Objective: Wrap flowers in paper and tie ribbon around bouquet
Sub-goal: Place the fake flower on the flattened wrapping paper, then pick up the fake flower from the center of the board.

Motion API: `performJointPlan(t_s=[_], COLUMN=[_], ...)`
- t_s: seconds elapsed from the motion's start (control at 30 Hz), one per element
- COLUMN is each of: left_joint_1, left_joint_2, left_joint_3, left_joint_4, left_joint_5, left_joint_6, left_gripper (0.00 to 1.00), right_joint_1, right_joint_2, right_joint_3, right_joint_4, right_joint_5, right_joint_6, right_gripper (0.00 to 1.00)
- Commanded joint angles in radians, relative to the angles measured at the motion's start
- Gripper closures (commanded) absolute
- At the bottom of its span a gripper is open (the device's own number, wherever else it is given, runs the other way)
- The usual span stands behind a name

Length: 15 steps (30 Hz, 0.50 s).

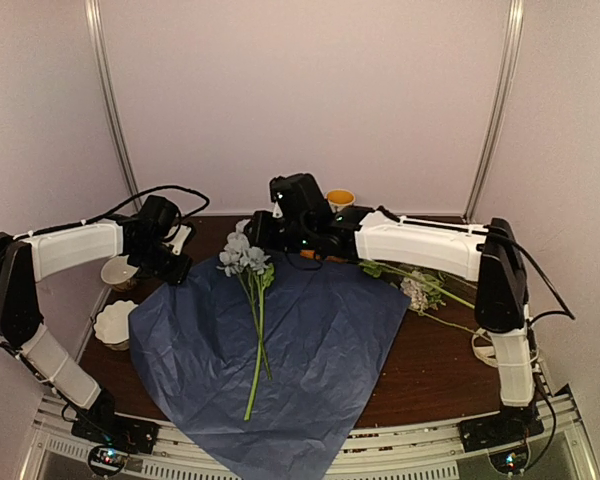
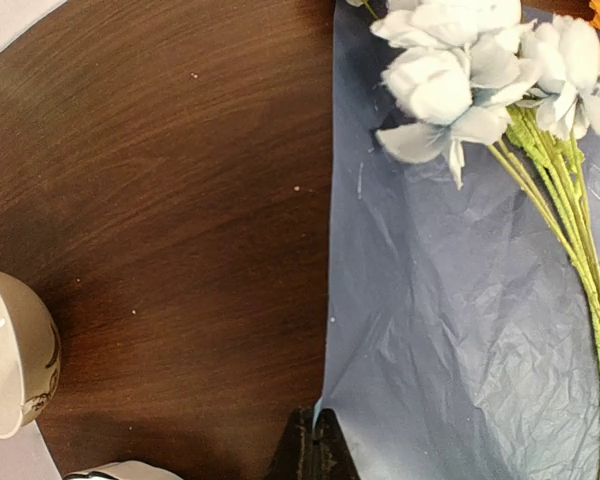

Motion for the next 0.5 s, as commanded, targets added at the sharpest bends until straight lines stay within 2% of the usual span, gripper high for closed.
performJointPlan(t_s=[0.0, 0.1, 0.17, 0.27, 0.3, 0.47], left_joint_1=[-0.006, -0.006, -0.005, -0.005, -0.005, -0.006], left_joint_2=[0.004, 0.011, 0.016, 0.023, 0.023, -0.003], left_joint_3=[-0.005, 0.000, 0.003, 0.011, 0.017, 0.069], left_joint_4=[0.030, 0.030, 0.030, 0.026, 0.022, -0.030], left_joint_5=[0.010, 0.008, 0.009, 0.015, 0.018, -0.021], left_joint_6=[-0.009, -0.008, -0.008, -0.010, -0.010, -0.008], left_gripper=[1.00, 1.00, 1.00, 1.00, 0.97, 0.49], right_joint_1=[-0.116, -0.237, -0.316, -0.415, -0.448, -0.532], right_joint_2=[-0.190, -0.312, -0.390, -0.495, -0.531, -0.574], right_joint_3=[-0.039, -0.162, -0.265, -0.427, -0.479, -0.654], right_joint_4=[-0.298, -0.522, -0.645, -0.768, -0.798, -0.839], right_joint_5=[-0.090, -0.046, 0.035, 0.130, 0.155, 0.242], right_joint_6=[-0.496, -0.628, -0.680, -0.747, -0.770, -0.855], right_gripper=[0.56, 0.58, 0.58, 0.55, 0.54, 0.49])
